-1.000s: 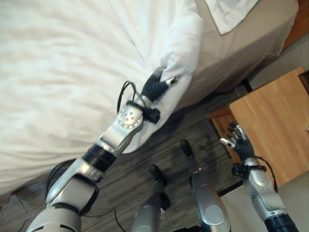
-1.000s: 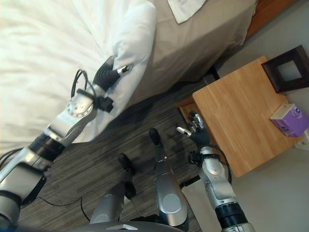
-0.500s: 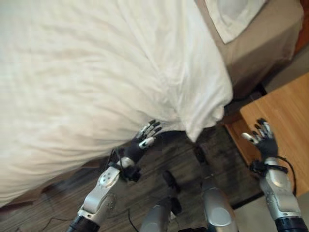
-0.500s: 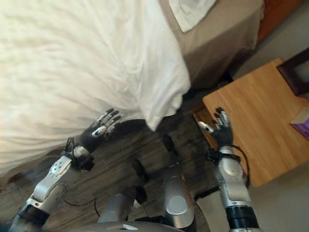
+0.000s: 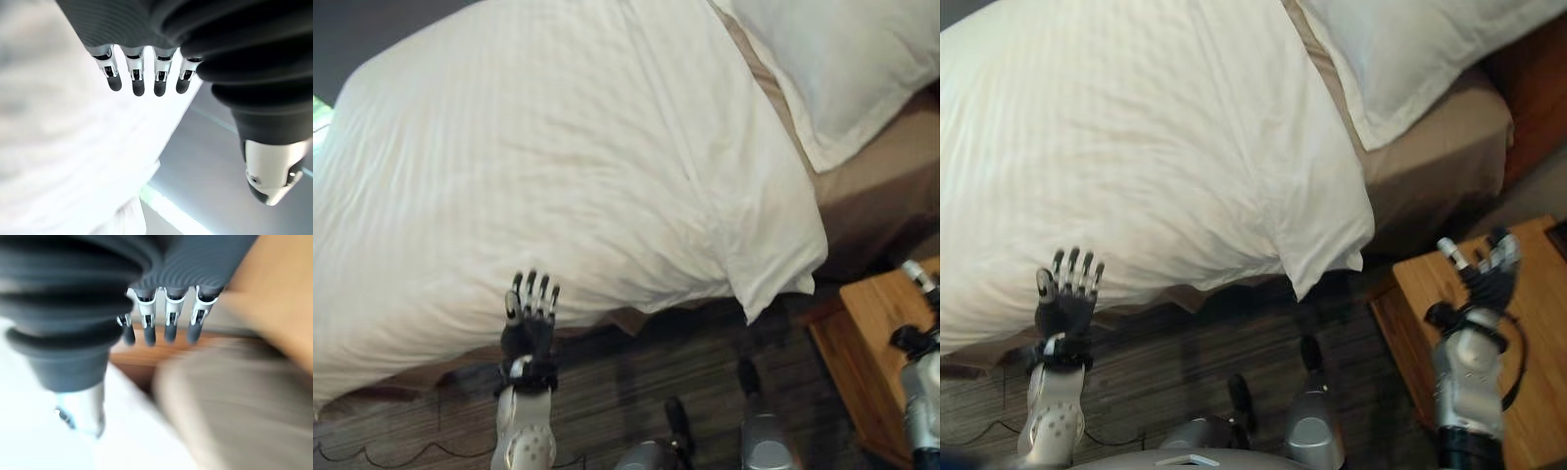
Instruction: Making the bed.
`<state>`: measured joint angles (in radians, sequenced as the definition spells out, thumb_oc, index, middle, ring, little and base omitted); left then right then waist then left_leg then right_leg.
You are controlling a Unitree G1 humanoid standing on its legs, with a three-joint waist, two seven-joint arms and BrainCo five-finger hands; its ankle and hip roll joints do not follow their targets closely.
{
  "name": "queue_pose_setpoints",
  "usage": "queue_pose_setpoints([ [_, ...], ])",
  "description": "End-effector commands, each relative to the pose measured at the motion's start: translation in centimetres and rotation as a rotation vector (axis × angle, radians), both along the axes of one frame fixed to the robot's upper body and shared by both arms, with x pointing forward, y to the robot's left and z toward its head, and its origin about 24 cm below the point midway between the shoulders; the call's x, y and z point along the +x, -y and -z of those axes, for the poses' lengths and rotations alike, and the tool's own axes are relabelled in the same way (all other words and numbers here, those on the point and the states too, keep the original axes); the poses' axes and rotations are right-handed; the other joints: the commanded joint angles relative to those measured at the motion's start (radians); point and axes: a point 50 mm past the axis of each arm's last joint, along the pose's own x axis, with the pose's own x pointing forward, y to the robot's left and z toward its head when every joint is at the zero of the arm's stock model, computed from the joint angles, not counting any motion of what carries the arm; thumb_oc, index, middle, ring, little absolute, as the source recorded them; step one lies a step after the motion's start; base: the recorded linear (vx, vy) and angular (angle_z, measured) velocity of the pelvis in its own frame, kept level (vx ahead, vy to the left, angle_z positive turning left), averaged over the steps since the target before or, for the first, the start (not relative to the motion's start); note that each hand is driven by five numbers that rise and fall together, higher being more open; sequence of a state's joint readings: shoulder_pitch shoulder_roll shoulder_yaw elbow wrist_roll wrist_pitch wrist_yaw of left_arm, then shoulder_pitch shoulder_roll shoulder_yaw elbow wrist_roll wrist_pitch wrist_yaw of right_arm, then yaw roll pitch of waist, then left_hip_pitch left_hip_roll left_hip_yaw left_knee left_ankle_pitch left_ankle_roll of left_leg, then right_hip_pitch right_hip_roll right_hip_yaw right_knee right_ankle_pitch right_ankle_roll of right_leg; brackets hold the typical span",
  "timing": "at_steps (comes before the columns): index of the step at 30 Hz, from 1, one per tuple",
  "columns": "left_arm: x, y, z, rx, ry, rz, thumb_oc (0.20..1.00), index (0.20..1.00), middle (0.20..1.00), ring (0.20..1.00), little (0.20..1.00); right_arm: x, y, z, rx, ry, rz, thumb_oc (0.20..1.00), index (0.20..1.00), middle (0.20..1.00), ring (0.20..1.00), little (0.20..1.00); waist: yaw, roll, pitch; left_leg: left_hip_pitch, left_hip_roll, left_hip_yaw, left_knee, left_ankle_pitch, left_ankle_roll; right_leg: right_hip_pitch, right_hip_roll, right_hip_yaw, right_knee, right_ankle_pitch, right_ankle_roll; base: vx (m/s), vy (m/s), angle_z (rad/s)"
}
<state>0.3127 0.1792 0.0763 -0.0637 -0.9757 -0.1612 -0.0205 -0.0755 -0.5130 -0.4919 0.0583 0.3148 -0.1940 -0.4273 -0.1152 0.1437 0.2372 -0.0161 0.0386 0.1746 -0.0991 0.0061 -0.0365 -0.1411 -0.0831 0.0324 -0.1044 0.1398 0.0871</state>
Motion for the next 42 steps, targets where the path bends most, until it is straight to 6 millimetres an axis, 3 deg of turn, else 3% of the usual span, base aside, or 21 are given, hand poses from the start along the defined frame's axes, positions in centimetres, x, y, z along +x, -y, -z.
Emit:
queue_pose_setpoints([
  [1, 1.3, 0.2, -2.0, 0.075, 0.060, 0.085, 1.000, 1.000, 1.000, 1.000, 1.000, 0.5, -0.1, -6.3, -0.089, 0.286, -0.021, 0.200, 0.200, 0.200, 0.200, 0.200, 0.038, -0.073, -0.057, -0.015, -0.005, -0.088, 0.012, 0.042, -0.035, 0.138, -0.050, -0.060, 0.052, -0.173, 0.039, 0.00, -0.038, 0.26],
  [2, 1.3, 0.2, -2.0, 0.074, 0.060, 0.084, 1.000, 1.000, 1.000, 1.000, 1.000, 0.5, -0.1, -6.3, -0.089, 0.286, -0.021, 0.200, 0.200, 0.200, 0.200, 0.200, 0.037, -0.073, -0.056, -0.014, -0.005, -0.088, 0.012, 0.042, -0.035, 0.138, -0.050, -0.060, 0.052, -0.173, 0.039, 0.00, -0.042, 0.23],
  [4, 1.9, 1.6, -1.8, 0.029, 0.054, 0.133, 1.000, 1.000, 1.000, 1.000, 1.000, 2.7, -3.4, -6.2, 0.025, 0.364, -0.323, 0.200, 0.200, 0.200, 0.200, 0.200, 0.064, -0.096, -0.055, -0.014, -0.002, -0.096, 0.012, 0.046, -0.033, 0.148, -0.044, -0.068, 0.052, -0.177, 0.035, -0.02, -0.051, 0.17],
  [5, 1.9, 1.6, -1.8, 0.029, 0.054, 0.132, 1.000, 1.000, 1.000, 1.000, 1.000, 2.8, -3.3, -6.2, 0.027, 0.365, -0.329, 0.200, 0.200, 0.200, 0.200, 0.200, 0.062, -0.097, -0.054, -0.013, -0.002, -0.096, 0.012, 0.046, -0.033, 0.149, -0.044, -0.068, 0.052, -0.177, 0.035, -0.04, -0.067, 0.04],
  [7, 2.3, 2.9, -1.6, -0.004, 0.054, 0.195, 1.000, 1.000, 1.000, 1.000, 1.000, 4.8, -6.0, -4.0, 0.131, 0.296, -0.537, 0.200, 0.200, 0.200, 0.200, 0.200, 0.081, -0.110, -0.045, -0.018, 0.003, -0.102, 0.012, 0.051, -0.035, 0.150, -0.039, -0.079, 0.050, -0.176, 0.031, -0.04, -0.054, 0.09],
  [9, 2.3, 4.1, -1.5, -0.030, 0.056, 0.242, 1.000, 1.000, 1.000, 1.000, 1.000, 5.7, -6.7, -1.6, 0.237, 0.235, -0.566, 0.200, 0.200, 0.200, 0.200, 0.200, 0.092, -0.114, -0.038, -0.026, 0.005, -0.108, 0.012, 0.054, -0.036, 0.149, -0.035, -0.087, 0.045, -0.175, 0.030, -0.04, -0.027, 0.19],
  [10, 2.3, 4.1, -1.5, -0.029, 0.056, 0.242, 1.000, 1.000, 1.000, 1.000, 1.000, 5.7, -6.7, -1.6, 0.237, 0.236, -0.566, 0.200, 0.200, 0.200, 0.200, 0.200, 0.092, -0.114, -0.039, -0.026, 0.005, -0.108, 0.012, 0.054, -0.036, 0.149, -0.035, -0.087, 0.045, -0.175, 0.030, -0.07, -0.025, 0.13],
  [12, 2.5, 4.9, -1.6, -0.025, 0.061, 0.295, 1.000, 1.000, 1.000, 1.000, 1.000, 7.0, -7.0, 1.4, 0.380, 0.150, -0.583, 0.200, 0.200, 0.200, 0.200, 0.200, 0.104, -0.113, -0.020, -0.041, 0.006, -0.113, 0.012, 0.062, -0.038, 0.136, -0.033, -0.092, 0.047, -0.169, 0.030, -0.07, -0.012, 0.09],
  [16, 2.4, 5.1, -1.6, -0.006, 0.062, 0.326, 1.000, 1.000, 1.000, 1.000, 1.000, 8.1, -6.5, 2.4, 0.374, 0.058, -0.562, 0.200, 0.200, 0.200, 0.200, 0.200, 0.113, -0.102, -0.005, -0.051, 0.007, -0.111, 0.012, 0.066, -0.040, 0.123, -0.032, -0.088, 0.046, -0.163, 0.030, -0.06, 0.005, -0.02],
  [23, 2.6, 4.8, -1.4, 0.001, 0.070, 0.350, 1.000, 1.000, 1.000, 1.000, 1.000, 12.1, -7.7, 0.5, 0.301, -0.020, -0.589, 0.200, 0.200, 0.200, 0.200, 0.200, 0.146, -0.047, 0.031, -0.095, 0.001, -0.096, 0.012, 0.084, -0.045, 0.064, -0.037, -0.069, 0.037, -0.137, 0.033, -0.07, 0.023, -0.10],
  [27, 3.3, 5.5, -2.5, 0.016, 0.129, 0.399, 1.000, 1.000, 1.000, 1.000, 1.000, 14.1, -7.3, 0.0, 0.271, -0.134, -0.600, 0.200, 0.200, 0.200, 0.200, 0.200, 0.174, 0.032, 0.087, -0.158, -0.020, -0.104, 0.012, 0.113, -0.051, -0.029, -0.054, -0.060, 0.083, -0.133, 0.032, -0.16, 0.036, -0.04],
  [31, 3.1, 6.2, -2.3, -0.004, 0.127, 0.407, 1.000, 1.000, 1.000, 1.000, 1.000, 14.3, -7.2, 1.4, 0.287, -0.201, -0.584, 0.200, 0.200, 0.200, 0.200, 0.200, 0.183, 0.070, 0.108, -0.195, -0.027, -0.102, 0.012, 0.121, -0.047, -0.095, -0.061, -0.051, 0.123, -0.133, 0.030, -0.07, 0.029, 0.01],
  [33, 3.0, 6.9, -1.7, -0.015, 0.105, 0.418, 1.000, 1.000, 1.000, 1.000, 1.000, 13.9, -7.5, 3.0, 0.356, -0.200, -0.581, 0.200, 0.200, 0.200, 0.200, 0.200, 0.180, 0.082, 0.122, -0.213, -0.024, -0.093, 0.012, 0.124, -0.046, -0.124, -0.059, -0.040, 0.138, -0.134, 0.030, -0.02, 0.015, -0.09],
  [34, 3.3, 7.4, -1.6, -0.009, 0.101, 0.424, 1.000, 1.000, 1.000, 1.000, 1.000, 13.3, -8.3, 5.4, 0.427, -0.223, -0.581, 0.200, 0.200, 0.200, 0.200, 0.200, 0.168, 0.088, 0.140, -0.219, -0.021, -0.086, 0.012, 0.125, -0.042, -0.137, -0.054, -0.028, 0.144, -0.136, 0.029, 0.00, 0.004, -0.03],
  [35, 3.2, 7.4, -1.6, -0.009, 0.100, 0.424, 1.000, 1.000, 1.000, 1.000, 1.000, 13.3, -8.3, 5.5, 0.427, -0.223, -0.581, 0.200, 0.200, 0.200, 0.200, 0.200, 0.169, 0.087, 0.139, -0.219, -0.021, -0.086, 0.012, 0.125, -0.042, -0.138, -0.054, -0.027, 0.145, -0.136, 0.029, 0.03, 0.014, -0.11],
  [37, 3.7, 8.2, -1.6, -0.029, 0.109, 0.422, 1.000, 1.000, 1.000, 1.000, 1.000, 10.6, -7.6, 11.1, 0.627, -0.270, -0.457, 0.200, 0.200, 0.200, 0.200, 0.200, 0.140, 0.082, 0.153, -0.201, -0.020, -0.079, 0.012, 0.114, -0.040, -0.124, -0.053, -0.019, 0.150, -0.152, 0.030, 0.06, 0.008, -0.18],
  [38, 3.7, 8.2, -1.6, -0.028, 0.110, 0.422, 1.000, 1.000, 1.000, 1.000, 1.000, 10.6, -7.6, 11.1, 0.627, -0.269, -0.457, 0.200, 0.200, 0.200, 0.200, 0.200, 0.142, 0.083, 0.153, -0.204, -0.019, -0.078, 0.012, 0.117, -0.040, -0.126, -0.052, -0.018, 0.148, -0.146, 0.029, 0.09, 0.002, -0.15],
  [39, 4.1, 8.4, -1.9, -0.028, 0.124, 0.416, 1.000, 1.000, 1.000, 1.000, 1.000, 7.7, -7.2, 15.3, 0.756, -0.332, -0.366, 0.200, 0.200, 0.200, 0.200, 0.200, 0.117, 0.075, 0.153, -0.188, -0.020, -0.081, 0.012, 0.104, -0.039, -0.106, -0.051, -0.019, 0.149, -0.162, 0.029, 0.06, 0.000, -0.07],
  [40, 4.3, 8.2, -2.0, -0.024, 0.132, 0.403, 1.000, 1.000, 1.000, 1.000, 1.000, 5.8, -6.9, 17.4, 0.789, -0.392, -0.325, 0.200, 0.200, 0.200, 0.200, 0.200, 0.108, 0.070, 0.150, -0.185, -0.017, -0.080, 0.012, 0.104, -0.038, -0.104, -0.047, -0.019, 0.149, -0.161, 0.028, 0.10, -0.005, 0.01],
  [41, 4.4, 8.0, -2.1, -0.024, 0.137, 0.393, 1.000, 1.000, 1.000, 1.000, 1.000, 4.0, -7.0, 19.2, 0.818, -0.444, -0.296, 0.200, 0.200, 0.200, 0.200, 0.200, 0.096, 0.062, 0.146, -0.176, -0.015, -0.080, 0.012, 0.098, -0.037, -0.097, -0.046, -0.019, 0.152, -0.165, 0.027, 0.04, -0.009, 0.03],
  [42, 4.3, 8.0, -2.1, -0.023, 0.135, 0.393, 1.000, 1.000, 1.000, 1.000, 1.000, 3.9, -7.0, 19.3, 0.819, -0.445, -0.295, 0.200, 0.200, 0.200, 0.200, 0.200, 0.095, 0.061, 0.145, -0.175, -0.016, -0.081, 0.012, 0.097, -0.037, -0.095, -0.047, -0.020, 0.152, -0.166, 0.027, 0.08, -0.010, 0.02],
])
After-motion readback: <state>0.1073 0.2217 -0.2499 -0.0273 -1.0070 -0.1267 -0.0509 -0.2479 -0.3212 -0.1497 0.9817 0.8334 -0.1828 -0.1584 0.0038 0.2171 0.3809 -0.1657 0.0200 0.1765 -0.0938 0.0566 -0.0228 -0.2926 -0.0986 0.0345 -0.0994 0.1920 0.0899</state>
